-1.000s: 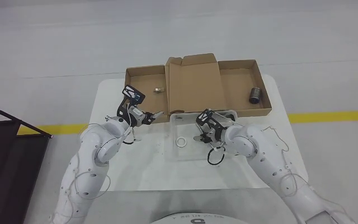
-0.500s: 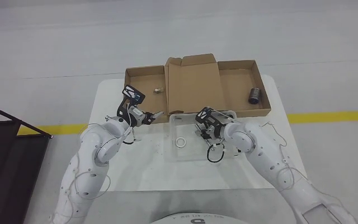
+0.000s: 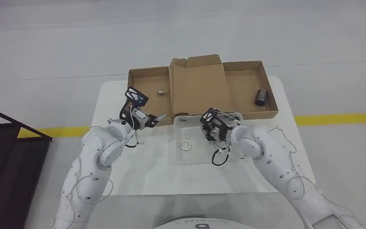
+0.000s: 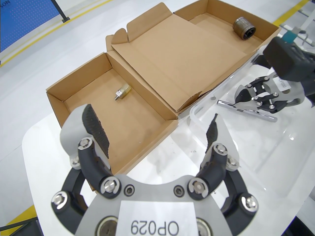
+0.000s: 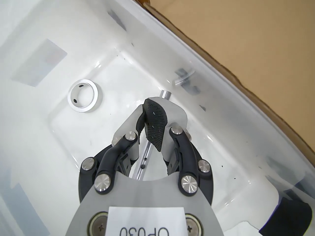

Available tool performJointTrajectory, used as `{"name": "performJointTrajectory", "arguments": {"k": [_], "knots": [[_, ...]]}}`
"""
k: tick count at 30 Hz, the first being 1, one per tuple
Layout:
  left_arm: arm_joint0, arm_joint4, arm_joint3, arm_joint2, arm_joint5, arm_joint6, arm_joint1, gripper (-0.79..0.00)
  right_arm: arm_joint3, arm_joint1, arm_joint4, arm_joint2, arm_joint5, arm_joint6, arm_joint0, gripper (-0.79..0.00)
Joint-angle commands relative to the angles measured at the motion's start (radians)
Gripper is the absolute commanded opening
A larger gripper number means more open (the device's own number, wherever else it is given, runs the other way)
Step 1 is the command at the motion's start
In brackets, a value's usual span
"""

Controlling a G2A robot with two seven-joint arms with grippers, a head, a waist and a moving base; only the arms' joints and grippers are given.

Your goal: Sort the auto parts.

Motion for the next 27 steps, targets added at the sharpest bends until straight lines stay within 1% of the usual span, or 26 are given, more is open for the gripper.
{"name": "performJointTrajectory", "arguments": {"k": [1, 5, 6, 7, 8, 10, 12, 19, 27], "knots": [[0.0, 0.0, 0.0, 0.0, 0.0, 0.0, 0.0, 0.0, -0.016, 0.005, -0.003, 0.016, -0.018, -0.028, -0.017, -0.785], [0.0, 0.0, 0.0, 0.0, 0.0, 0.0, 0.0, 0.0, -0.028, 0.011, -0.005, 0.041, -0.026, -0.056, -0.044, -0.785], [0.0, 0.0, 0.0, 0.0, 0.0, 0.0, 0.0, 0.0, -0.027, 0.012, -0.004, 0.044, -0.025, -0.052, -0.047, -0.742], [0.0, 0.0, 0.0, 0.0, 0.0, 0.0, 0.0, 0.0, -0.026, 0.013, -0.003, 0.047, -0.021, -0.046, -0.049, -0.616], [0.0, 0.0, 0.0, 0.0, 0.0, 0.0, 0.0, 0.0, -0.026, 0.014, -0.001, 0.049, -0.018, -0.041, -0.05, -0.56], [0.0, 0.0, 0.0, 0.0, 0.0, 0.0, 0.0, 0.0, -0.022, 0.014, 0.006, 0.05, -0.01, -0.022, -0.051, -0.486], [0.0, 0.0, 0.0, 0.0, 0.0, 0.0, 0.0, 0.0, -0.018, 0.014, 0.004, 0.047, 0.0, -0.002, -0.048, -0.453], [0.0, 0.0, 0.0, 0.0, 0.0, 0.0, 0.0, 0.0, 0.001, 0.008, -0.003, 0.011, 0.011, 0.043, -0.029, -0.449], [0.0, 0.0, 0.0, 0.0, 0.0, 0.0, 0.0, 0.0, 0.007, 0.005, -0.042, -0.015, 0.033, 0.079, -0.012, -0.471]]}}
